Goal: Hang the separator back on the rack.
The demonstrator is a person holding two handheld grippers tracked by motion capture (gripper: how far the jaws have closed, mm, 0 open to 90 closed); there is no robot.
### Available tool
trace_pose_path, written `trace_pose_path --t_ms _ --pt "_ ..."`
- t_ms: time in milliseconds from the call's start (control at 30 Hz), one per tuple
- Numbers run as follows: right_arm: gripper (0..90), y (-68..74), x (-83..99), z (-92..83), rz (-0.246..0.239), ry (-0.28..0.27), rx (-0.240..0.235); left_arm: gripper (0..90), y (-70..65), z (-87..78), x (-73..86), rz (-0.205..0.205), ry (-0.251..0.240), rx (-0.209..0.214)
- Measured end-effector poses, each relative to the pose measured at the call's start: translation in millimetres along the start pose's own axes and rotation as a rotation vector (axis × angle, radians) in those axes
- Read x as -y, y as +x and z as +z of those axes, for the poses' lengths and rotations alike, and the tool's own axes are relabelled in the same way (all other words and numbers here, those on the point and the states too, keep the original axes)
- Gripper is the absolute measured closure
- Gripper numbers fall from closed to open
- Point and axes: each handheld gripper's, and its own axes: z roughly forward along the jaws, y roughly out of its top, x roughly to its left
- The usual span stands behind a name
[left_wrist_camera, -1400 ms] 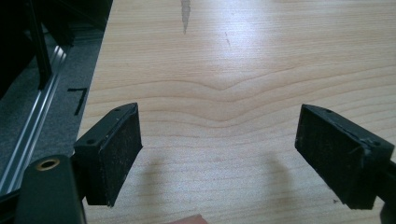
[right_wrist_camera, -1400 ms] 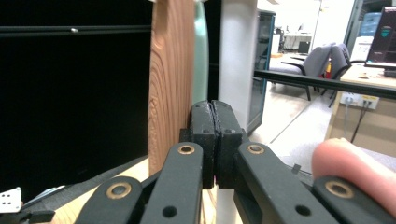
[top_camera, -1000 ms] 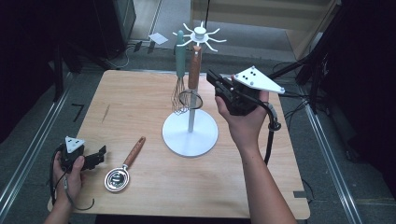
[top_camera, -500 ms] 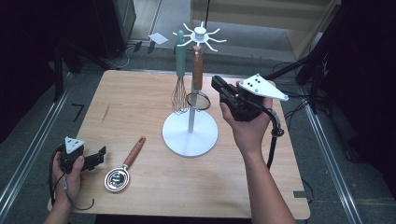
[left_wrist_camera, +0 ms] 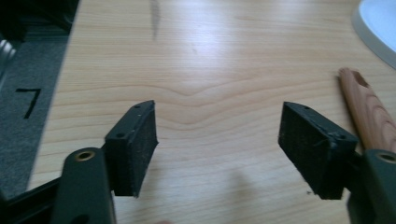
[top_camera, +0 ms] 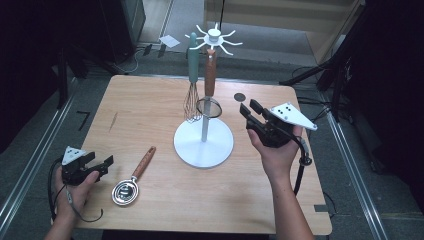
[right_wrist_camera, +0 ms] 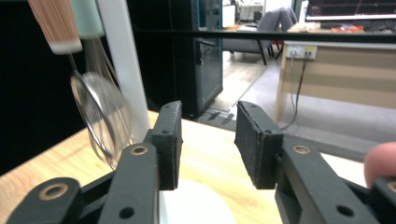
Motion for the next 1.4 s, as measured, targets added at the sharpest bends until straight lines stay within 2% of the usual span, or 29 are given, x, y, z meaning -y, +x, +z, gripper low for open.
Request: trace_pose_path --t_ms 67,100,167,200,233,367,433,533,600,733,867,967,1200,1400 --pt "60.5 -4.0 8.0 -3.4 0.005 0.007 0.01 26.8 -5.0 0.9 0.9 0.019 0.021 0.007" --pt "59.7 -5.7 11.9 -5.2 0.007 0.013 0.013 29.9 -6.5 1.3 1.6 0.027 0.031 0.027" --pt "58.8 -8.9 19.6 -8.7 0.008 0.022 0.021 39.6 -10.0 0.7 3.2 0.041 0.033 0.04" --pt "58.3 -10.5 23.6 -10.8 0.009 0.027 0.03 47.6 -10.3 -0.3 3.6 0.043 0.031 0.06" --pt "57.7 -12.1 27.6 -12.8 0.016 0.027 0.035 52.3 -10.7 -0.5 4.1 0.04 0.036 0.081" --pt "56.6 -17.5 45.0 -20.1 0.039 0.049 0.049 66.6 -13.2 1.3 7.8 0.044 0.087 0.115" --pt "56.3 -20.1 53.3 -23.2 0.045 0.06 0.055 73.9 -14.2 1.7 8.6 0.042 0.102 0.145" --pt "56.2 -24.0 64.1 -28.1 0.055 0.072 0.066 83.5 -16.5 1.8 9.4 0.022 0.123 0.187" --pt "56.2 -27.3 69.8 -31.7 0.065 0.077 0.071 88.5 -20.0 1.9 10.1 0.024 0.135 0.197" --pt "56.2 -32.2 80.2 -38.7 0.074 0.092 0.085 90.0 -27.7 0.7 14.6 0.053 0.161 0.225" --pt "54.7 -35.0 91.4 -43.7 0.071 0.106 0.1 90.0 -32.6 -1.2 16.7 0.064 0.166 0.243" --pt "53.4 -36.1 100.7 -47.7 0.075 0.123 0.107 90.0 -36.6 -0.4 16.9 0.06 0.17 0.263" --pt "52.5 -38.5 120.8 -58.5 0.108 0.145 0.113 90.0 -51.2 0.9 17.7 0.082 0.184 0.297" --pt "52.0 -35.4 134.5 -61.8 0.124 0.171 0.113 90.0 -62.2 0.5 19.8 0.089 0.195 0.326"
